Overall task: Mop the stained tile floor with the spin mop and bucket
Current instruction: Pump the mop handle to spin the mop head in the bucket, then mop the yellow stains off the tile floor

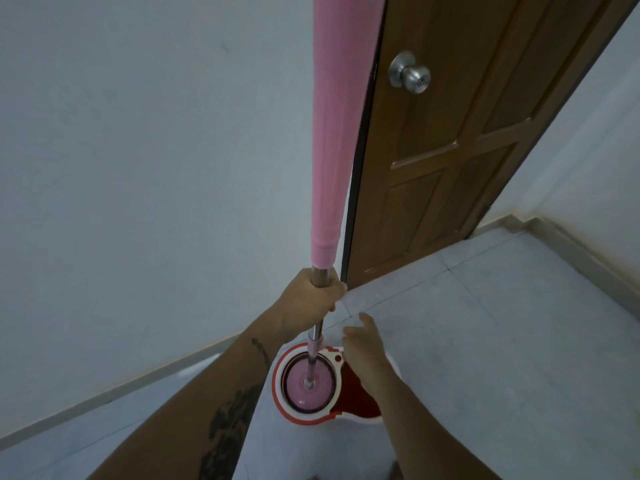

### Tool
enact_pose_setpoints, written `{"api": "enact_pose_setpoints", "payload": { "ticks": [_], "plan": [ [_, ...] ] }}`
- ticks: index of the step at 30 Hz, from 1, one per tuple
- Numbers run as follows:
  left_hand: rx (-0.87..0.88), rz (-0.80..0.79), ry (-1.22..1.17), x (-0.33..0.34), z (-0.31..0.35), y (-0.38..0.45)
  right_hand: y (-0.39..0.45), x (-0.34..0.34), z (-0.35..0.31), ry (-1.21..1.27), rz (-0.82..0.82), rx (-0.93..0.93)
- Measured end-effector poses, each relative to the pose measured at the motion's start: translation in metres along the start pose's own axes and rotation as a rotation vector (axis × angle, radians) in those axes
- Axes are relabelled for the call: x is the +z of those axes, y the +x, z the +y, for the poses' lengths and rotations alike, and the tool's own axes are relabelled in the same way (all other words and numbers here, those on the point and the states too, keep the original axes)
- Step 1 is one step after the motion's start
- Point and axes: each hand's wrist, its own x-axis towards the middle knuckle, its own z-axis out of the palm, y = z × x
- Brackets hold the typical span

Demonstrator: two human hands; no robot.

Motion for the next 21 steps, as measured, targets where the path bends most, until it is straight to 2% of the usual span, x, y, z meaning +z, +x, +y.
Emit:
{"api": "enact_pose_setpoints", "payload": {
  "ticks": [2,3,4,6,8,10,12,16,21],
  "plan": [
    [0.001,0.001,0.001,0.005,-0.001,-0.004,-0.014,-0.025,-0.02,0.294,0.25,0.031],
    [0.002,0.003,0.007,0.007,-0.002,-0.004,-0.026,-0.04,-0.037,0.368,0.346,-0.026],
    [-0.004,0.006,0.017,0.008,-0.002,-0.004,-0.037,-0.055,-0.055,0.38,0.368,-0.118],
    [-0.032,0.016,0.037,0.012,0.0,-0.005,-0.071,-0.082,-0.093,0.338,0.326,-0.344],
    [-0.027,0.035,0.022,0.016,0.002,-0.007,-0.108,-0.105,-0.131,0.286,0.18,-0.591],
    [-0.035,0.048,0.016,0.02,0.004,-0.009,-0.132,-0.116,-0.16,0.272,-0.017,-0.742],
    [-0.064,0.047,0.034,0.026,0.005,-0.007,-0.144,-0.11,-0.174,0.239,-0.067,-0.766],
    [-0.09,0.019,0.065,0.038,0.003,-0.007,-0.149,-0.082,-0.17,0.361,0.174,-0.736],
    [-0.034,-0.079,0.119,0.043,-0.002,-0.011,-0.153,-0.089,-0.159,0.391,0.217,-0.737]
  ]
}}
